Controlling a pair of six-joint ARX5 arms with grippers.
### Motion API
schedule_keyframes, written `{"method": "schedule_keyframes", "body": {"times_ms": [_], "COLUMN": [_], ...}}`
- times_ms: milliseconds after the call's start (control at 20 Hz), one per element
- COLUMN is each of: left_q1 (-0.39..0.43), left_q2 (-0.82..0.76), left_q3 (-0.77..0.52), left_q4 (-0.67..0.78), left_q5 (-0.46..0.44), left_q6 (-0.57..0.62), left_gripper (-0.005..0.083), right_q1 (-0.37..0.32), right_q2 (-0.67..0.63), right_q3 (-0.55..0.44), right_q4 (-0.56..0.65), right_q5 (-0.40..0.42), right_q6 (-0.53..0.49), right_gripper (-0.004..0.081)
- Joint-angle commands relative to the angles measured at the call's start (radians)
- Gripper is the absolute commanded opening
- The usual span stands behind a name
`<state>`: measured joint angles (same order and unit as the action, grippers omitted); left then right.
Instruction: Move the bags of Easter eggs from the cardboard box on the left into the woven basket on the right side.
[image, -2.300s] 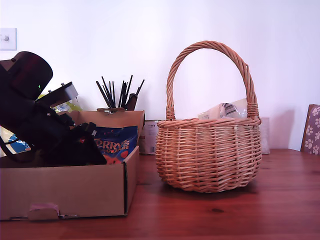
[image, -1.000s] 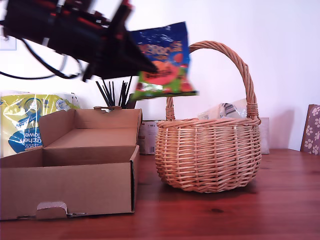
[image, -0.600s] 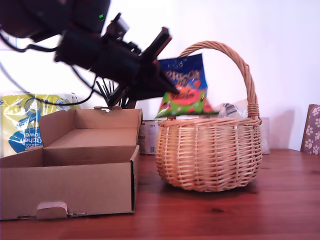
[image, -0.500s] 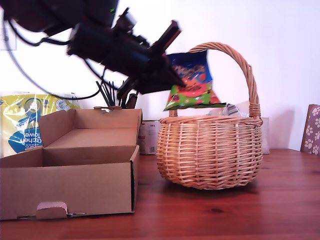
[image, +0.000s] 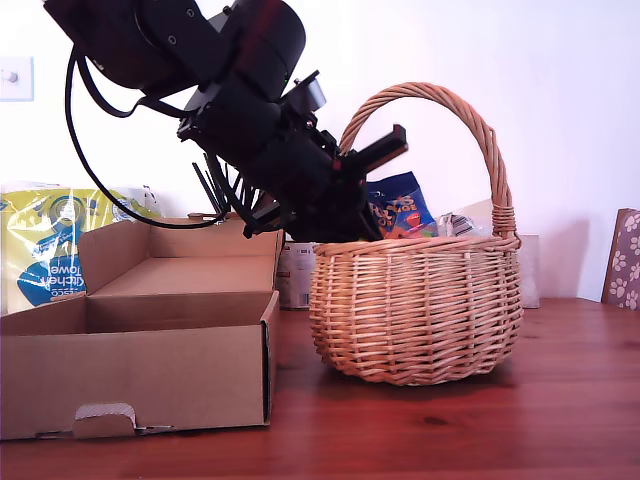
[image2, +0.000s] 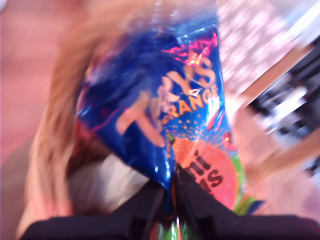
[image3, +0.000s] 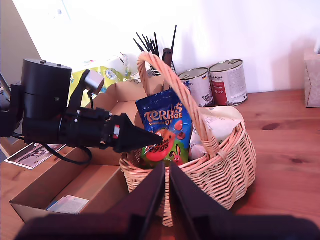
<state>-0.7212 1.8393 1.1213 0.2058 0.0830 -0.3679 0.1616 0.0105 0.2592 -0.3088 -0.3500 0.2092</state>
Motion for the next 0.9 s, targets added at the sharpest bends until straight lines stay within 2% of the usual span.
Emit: {"method": "schedule_keyframes", "body": {"times_ms": [0,150,200,400,450,700,750,850], "left_q1": [0.0,-0.002,-0.003,-0.008,-0.011,-0.015,-0.013,-0.009], "left_q2": [0.018,0.018,0.018,0.018,0.017,-0.061,-0.082,-0.128], "left_q3": [0.017,0.059,0.076,0.182,0.206,0.24,0.24,0.238], "left_q4": [-0.036,-0.085,-0.099,-0.283,-0.332,-0.505,-0.555,-0.636], "left_q5": [-0.032,-0.039,-0.039,-0.005,0.0,0.005,0.004,0.004], "left_q6": [0.038,0.098,0.113,0.143,0.173,0.248,0.259,0.295], "left_gripper": [-0.0024,-0.0022,0.0007,0.0317,0.0371,0.0376,0.0359,0.0269], "right_q1": [0.002,0.002,0.002,0.002,0.002,0.002,0.002,0.002], "right_q2": [0.003,0.003,0.003,0.003,0.003,0.003,0.003,0.003], "right_q3": [0.001,0.001,0.001,0.001,0.001,0.001,0.001,0.001], "right_q4": [0.005,0.005,0.005,0.005,0.005,0.005,0.003,0.0], "right_q5": [0.0,0.0,0.0,0.0,0.0,0.0,0.0,0.0], "right_q6": [0.001,0.001,0.001,0.001,0.001,0.001,0.001,0.0], "right_gripper": [-0.0012,-0.0012,-0.0012,-0.0012,-0.0012,-0.0012,-0.0012,-0.0012]}}
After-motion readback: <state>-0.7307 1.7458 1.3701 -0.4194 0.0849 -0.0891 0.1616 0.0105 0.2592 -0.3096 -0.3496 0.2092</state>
